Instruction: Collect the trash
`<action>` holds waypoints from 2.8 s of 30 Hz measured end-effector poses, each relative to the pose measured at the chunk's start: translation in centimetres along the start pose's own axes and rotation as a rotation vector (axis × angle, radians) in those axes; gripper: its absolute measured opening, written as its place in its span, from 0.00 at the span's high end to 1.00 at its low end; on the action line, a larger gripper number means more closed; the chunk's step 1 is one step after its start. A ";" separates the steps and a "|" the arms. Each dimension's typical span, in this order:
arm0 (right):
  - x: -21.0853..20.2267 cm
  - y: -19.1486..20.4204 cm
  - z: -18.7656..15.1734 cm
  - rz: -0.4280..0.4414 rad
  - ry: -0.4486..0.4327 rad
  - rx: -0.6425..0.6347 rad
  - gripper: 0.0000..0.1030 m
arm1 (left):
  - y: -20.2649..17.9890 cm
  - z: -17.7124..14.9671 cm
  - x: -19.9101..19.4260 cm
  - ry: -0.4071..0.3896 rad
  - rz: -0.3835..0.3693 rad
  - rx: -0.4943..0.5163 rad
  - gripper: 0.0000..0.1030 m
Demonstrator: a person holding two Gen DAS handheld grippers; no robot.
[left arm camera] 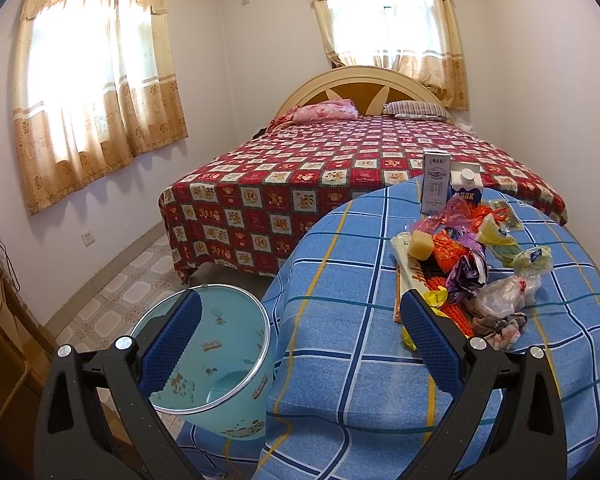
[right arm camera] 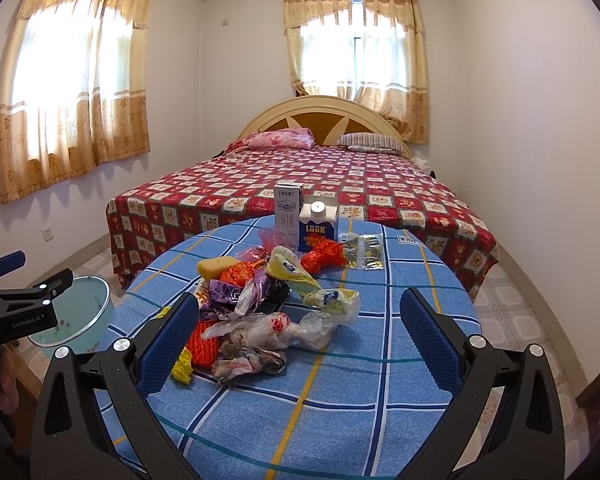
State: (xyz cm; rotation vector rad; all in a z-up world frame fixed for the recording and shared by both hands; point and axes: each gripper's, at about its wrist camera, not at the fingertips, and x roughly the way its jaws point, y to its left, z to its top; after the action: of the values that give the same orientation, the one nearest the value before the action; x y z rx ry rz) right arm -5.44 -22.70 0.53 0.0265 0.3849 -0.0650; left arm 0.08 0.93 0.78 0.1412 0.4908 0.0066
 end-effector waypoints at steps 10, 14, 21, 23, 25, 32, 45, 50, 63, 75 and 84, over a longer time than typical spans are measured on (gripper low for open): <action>0.2 0.2 -0.2 0.002 0.007 0.000 0.04 | 0.1 0.1 -0.1 -0.003 0.000 -0.001 0.05; 0.3 0.3 -0.4 0.004 0.014 0.000 0.04 | 0.1 0.0 -0.1 -0.003 0.001 -0.001 0.05; 0.8 -0.1 -0.7 0.001 0.032 0.005 0.04 | 0.2 0.0 -0.1 -0.003 0.005 0.002 0.05; 1.2 -0.2 -0.9 -0.005 0.043 0.005 0.04 | 0.1 -0.1 0.1 0.001 0.012 0.008 0.05; 1.7 -0.5 -1.2 -0.010 0.056 0.008 0.04 | -0.2 -0.5 0.6 0.009 0.021 0.020 0.05; 2.9 -1.5 -2.1 -0.028 0.088 0.018 0.04 | -1.4 -1.6 1.8 0.046 0.012 0.044 0.05; 6.7 -5.0 -4.9 -0.125 0.185 0.052 0.05 | -6.2 -3.5 5.9 0.146 -0.084 0.060 0.05; 7.9 -5.8 -5.9 -0.146 0.208 0.061 0.07 | -8.4 -3.3 7.2 0.155 -0.117 0.067 0.05; 10.4 -6.7 -4.7 -0.132 0.224 0.083 0.27 | -9.8 -4.7 8.4 0.224 -0.330 0.084 0.69; 16.6 -6.3 -2.2 0.001 0.307 0.050 0.75 | -6.9 -3.0 5.4 0.130 -0.338 0.089 0.75; 15.6 -6.3 -1.8 0.044 0.269 0.091 0.92 | -4.1 -2.1 5.4 0.116 -0.284 0.068 0.76</action>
State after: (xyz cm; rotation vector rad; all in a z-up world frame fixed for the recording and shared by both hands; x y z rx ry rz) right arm 7.85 -29.81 -7.06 0.1344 0.6499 -0.0349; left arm 3.69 -2.62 -4.16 0.1372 0.6238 -0.2814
